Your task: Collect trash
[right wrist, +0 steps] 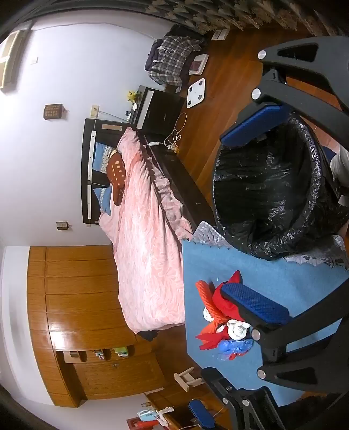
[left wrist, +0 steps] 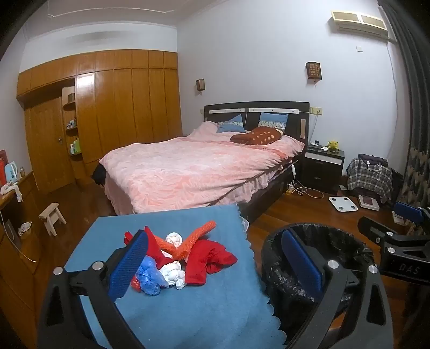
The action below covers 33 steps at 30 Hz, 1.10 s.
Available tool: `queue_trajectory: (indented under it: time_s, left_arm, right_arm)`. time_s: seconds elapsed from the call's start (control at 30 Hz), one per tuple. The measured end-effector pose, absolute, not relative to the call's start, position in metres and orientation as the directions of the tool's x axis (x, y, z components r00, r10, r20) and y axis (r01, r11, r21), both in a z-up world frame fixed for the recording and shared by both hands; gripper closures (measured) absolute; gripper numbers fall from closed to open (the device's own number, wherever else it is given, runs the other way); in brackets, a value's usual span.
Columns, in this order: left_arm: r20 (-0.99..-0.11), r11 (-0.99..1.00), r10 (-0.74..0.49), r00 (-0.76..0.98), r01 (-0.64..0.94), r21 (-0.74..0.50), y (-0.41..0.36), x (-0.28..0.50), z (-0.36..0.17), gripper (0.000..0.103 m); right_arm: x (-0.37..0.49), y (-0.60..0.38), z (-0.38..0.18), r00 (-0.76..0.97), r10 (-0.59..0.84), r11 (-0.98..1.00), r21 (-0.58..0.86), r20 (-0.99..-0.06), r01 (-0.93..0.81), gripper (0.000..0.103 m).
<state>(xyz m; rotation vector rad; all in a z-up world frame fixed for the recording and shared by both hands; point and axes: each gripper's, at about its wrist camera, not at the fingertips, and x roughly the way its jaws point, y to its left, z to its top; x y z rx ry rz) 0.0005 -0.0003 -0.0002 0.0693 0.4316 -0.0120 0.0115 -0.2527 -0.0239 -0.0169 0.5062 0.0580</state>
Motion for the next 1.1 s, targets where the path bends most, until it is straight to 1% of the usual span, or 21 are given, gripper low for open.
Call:
queue_trajectory:
  time_s: [1.1]
  left_arm:
    - [-0.418,0.997,0.004,0.908,0.026,0.066,-0.0004,0.0005,-0.0002,0.006]
  right_arm:
    - [0.0139,-0.2524,-0.0261,0.873,0.052,0.998,-0.001,-0.485,-0.06,0.005]
